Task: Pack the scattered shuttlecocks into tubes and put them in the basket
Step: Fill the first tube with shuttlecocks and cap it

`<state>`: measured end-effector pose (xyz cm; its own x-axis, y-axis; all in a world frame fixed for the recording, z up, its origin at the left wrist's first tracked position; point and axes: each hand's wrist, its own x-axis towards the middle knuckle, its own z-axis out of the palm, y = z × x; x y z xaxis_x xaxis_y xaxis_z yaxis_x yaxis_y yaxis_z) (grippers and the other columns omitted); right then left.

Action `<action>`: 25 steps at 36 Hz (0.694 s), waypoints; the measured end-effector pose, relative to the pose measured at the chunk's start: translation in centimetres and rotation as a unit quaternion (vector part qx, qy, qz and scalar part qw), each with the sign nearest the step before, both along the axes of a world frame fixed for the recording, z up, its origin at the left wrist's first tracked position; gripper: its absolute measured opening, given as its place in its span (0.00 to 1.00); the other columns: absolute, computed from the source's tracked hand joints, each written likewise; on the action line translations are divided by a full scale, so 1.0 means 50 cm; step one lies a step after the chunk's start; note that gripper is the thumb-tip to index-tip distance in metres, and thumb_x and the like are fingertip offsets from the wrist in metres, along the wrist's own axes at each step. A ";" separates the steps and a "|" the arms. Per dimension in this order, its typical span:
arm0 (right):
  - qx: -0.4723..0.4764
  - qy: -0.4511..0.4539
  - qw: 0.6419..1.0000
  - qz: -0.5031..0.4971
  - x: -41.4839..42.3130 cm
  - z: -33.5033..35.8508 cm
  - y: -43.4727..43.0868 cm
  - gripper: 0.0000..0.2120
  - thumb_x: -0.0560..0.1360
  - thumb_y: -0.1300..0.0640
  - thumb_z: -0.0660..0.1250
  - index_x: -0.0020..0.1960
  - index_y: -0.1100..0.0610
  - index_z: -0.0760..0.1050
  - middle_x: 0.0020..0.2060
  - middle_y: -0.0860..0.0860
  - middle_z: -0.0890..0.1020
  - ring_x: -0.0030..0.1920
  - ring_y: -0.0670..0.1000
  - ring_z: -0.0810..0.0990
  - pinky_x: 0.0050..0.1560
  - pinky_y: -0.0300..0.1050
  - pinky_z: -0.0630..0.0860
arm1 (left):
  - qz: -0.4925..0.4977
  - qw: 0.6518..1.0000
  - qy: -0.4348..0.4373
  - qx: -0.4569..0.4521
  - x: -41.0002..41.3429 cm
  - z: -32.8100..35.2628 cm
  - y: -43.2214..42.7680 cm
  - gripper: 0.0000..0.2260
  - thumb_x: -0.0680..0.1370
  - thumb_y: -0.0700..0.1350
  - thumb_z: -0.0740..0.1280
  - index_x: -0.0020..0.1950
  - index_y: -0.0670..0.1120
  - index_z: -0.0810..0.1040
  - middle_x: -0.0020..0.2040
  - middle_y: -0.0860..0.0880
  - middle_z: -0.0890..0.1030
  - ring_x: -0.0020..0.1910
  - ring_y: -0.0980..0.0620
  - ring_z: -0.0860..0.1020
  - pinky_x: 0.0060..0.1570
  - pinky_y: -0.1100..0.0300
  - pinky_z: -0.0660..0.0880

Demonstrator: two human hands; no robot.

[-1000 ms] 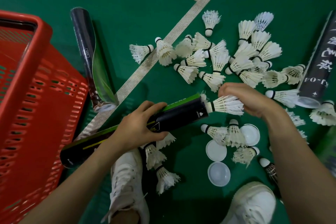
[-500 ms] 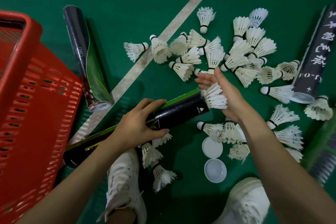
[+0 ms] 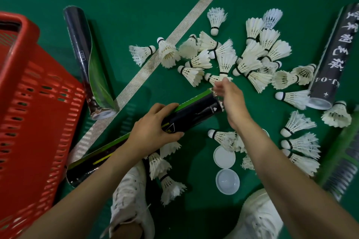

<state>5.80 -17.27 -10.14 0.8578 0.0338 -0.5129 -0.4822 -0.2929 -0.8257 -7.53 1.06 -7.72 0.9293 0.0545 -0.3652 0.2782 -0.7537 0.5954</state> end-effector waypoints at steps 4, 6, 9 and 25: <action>-0.118 -0.054 0.991 -0.024 0.024 -0.032 -0.024 0.05 0.78 0.56 0.61 0.50 0.53 0.75 0.52 0.53 0.76 0.51 0.52 0.76 0.54 0.47 0.73 | 0.030 0.999 0.005 0.018 0.008 -0.002 -0.001 0.34 0.72 0.59 0.72 0.75 0.57 0.62 0.63 0.53 0.69 0.54 0.51 0.75 0.52 0.52 0.75; -0.153 -0.058 0.986 -0.009 0.031 -0.042 -0.027 0.06 0.77 0.58 0.62 0.52 0.53 0.76 0.56 0.53 0.71 0.57 0.52 0.72 0.58 0.45 0.71 | 0.040 0.999 0.003 0.030 0.012 -0.004 0.000 0.35 0.72 0.60 0.71 0.75 0.58 0.61 0.63 0.53 0.69 0.55 0.50 0.75 0.51 0.52 0.75; -0.156 -0.017 0.986 0.060 0.036 -0.043 -0.022 0.09 0.77 0.57 0.63 0.57 0.52 0.76 0.58 0.51 0.66 0.61 0.50 0.65 0.61 0.40 0.63 | 0.046 0.998 0.008 0.048 0.015 -0.006 0.002 0.36 0.72 0.61 0.71 0.75 0.58 0.60 0.64 0.53 0.68 0.55 0.49 0.75 0.50 0.52 0.76; 0.019 -0.098 0.986 0.137 0.010 0.054 -0.057 0.11 0.79 0.63 0.61 0.57 0.49 0.68 0.51 0.45 0.75 0.46 0.39 0.75 0.51 0.34 0.72 | 0.039 0.999 -0.012 0.035 -0.007 0.000 0.007 0.35 0.71 0.59 0.72 0.74 0.58 0.63 0.62 0.53 0.69 0.52 0.51 0.75 0.49 0.54 0.75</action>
<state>6.32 -20.10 -7.42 0.8958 0.2946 -0.3328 -0.2198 -0.3572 -0.9078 -7.88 1.40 -7.73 0.9298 0.1514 -0.3355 0.3236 -0.7705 0.5492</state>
